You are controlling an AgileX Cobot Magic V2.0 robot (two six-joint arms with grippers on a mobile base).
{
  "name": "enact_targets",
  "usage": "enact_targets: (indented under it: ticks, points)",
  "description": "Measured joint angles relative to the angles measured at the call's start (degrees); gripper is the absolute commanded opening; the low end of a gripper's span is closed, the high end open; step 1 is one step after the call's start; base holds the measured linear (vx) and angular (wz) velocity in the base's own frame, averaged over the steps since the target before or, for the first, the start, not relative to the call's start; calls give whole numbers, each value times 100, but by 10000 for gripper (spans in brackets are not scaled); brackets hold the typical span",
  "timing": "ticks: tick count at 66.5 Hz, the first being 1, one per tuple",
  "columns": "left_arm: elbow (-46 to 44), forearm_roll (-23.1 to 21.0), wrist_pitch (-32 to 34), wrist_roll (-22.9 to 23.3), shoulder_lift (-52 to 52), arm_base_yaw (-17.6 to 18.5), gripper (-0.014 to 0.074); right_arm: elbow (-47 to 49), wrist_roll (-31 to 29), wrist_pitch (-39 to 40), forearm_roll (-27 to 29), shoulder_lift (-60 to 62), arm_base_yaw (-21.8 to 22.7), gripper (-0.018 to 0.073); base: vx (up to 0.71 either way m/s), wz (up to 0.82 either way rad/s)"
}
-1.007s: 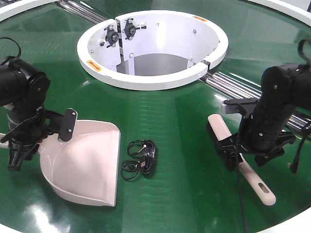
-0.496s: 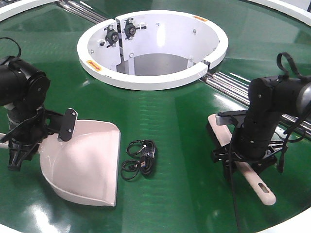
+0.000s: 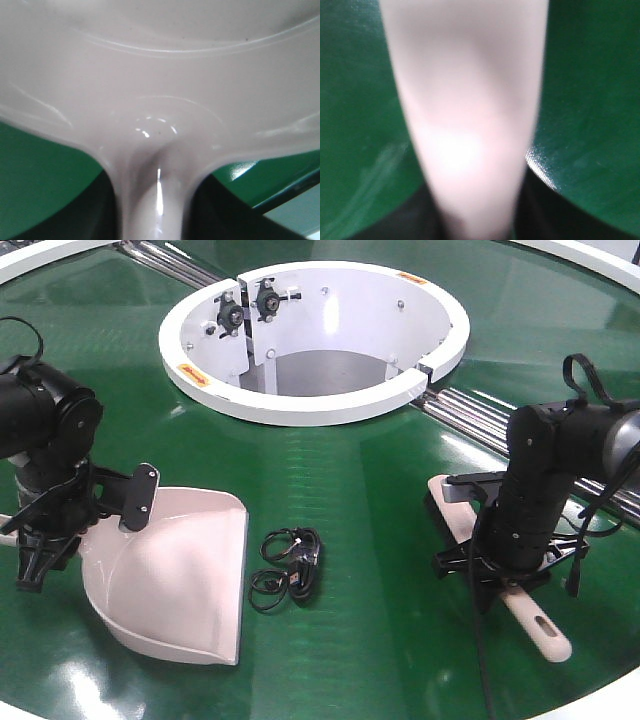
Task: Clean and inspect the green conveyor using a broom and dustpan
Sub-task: 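Lower the right gripper onto the pink brush handle and grasp it, then sweep the brush with the right gripper pushing the black cable toward the dustpan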
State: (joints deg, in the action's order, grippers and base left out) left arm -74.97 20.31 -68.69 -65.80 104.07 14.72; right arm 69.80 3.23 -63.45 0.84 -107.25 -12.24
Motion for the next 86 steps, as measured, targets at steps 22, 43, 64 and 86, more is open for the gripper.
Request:
enact_targets:
  ticks: [22,43,64,86]
  points:
    - [0,0,0,0,0,0,-6,188,-10,-143,220,0,-11,-7,0,0]
    - [0,0,-3,0,0,0,-6,774,221,-430,335,0,-776,-5,0,0]
    - [0,0,-3,0,0,0,-6,1388,837,-602,393,-421,-1556,-5,0,0]
    - [0,0,-3,0,0,0,-6,1405,1342,-579,602,-851,-1999,-4,0,0]
